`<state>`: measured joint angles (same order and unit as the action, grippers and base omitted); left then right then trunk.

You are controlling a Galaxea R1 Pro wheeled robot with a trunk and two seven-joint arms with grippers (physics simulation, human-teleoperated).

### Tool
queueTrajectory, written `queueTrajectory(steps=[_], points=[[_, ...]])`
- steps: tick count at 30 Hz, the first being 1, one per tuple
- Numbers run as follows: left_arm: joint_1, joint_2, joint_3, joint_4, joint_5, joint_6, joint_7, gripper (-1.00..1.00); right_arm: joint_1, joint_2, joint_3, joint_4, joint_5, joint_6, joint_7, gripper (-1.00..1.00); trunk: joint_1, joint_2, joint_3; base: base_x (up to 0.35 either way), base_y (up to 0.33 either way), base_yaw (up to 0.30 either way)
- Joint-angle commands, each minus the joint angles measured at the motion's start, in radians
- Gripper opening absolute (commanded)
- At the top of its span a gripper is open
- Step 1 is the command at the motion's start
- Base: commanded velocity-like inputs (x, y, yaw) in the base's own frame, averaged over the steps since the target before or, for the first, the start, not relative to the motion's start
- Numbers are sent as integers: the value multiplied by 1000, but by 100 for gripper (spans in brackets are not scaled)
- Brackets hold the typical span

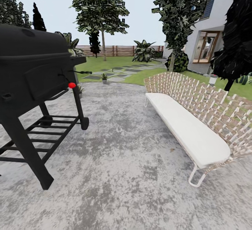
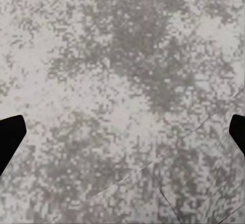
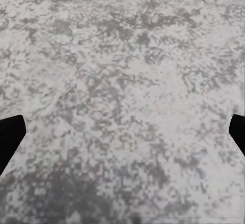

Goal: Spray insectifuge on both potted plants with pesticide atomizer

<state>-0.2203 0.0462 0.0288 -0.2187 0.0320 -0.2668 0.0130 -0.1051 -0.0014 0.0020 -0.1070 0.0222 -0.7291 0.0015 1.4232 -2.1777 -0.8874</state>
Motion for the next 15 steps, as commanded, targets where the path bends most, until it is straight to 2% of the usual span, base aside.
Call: queueTrajectory(steps=[1, 5, 15], points=[[-1, 0, 2, 1, 3, -3, -1, 100, -1, 0, 0, 23, 2, -3, 0, 100, 0, 0, -1, 339, 0, 0], [-1, 0, 2, 1, 3, -3, -1, 100, -1, 0, 0, 65, 2, -3, -2, 100, 0, 0, -1, 339, 0, 0], [-1, 0, 2, 1, 3, -3, -1, 100, -1, 0, 0, 72, 1, -3, -5, 100, 0, 0, -1, 339, 0, 0]])
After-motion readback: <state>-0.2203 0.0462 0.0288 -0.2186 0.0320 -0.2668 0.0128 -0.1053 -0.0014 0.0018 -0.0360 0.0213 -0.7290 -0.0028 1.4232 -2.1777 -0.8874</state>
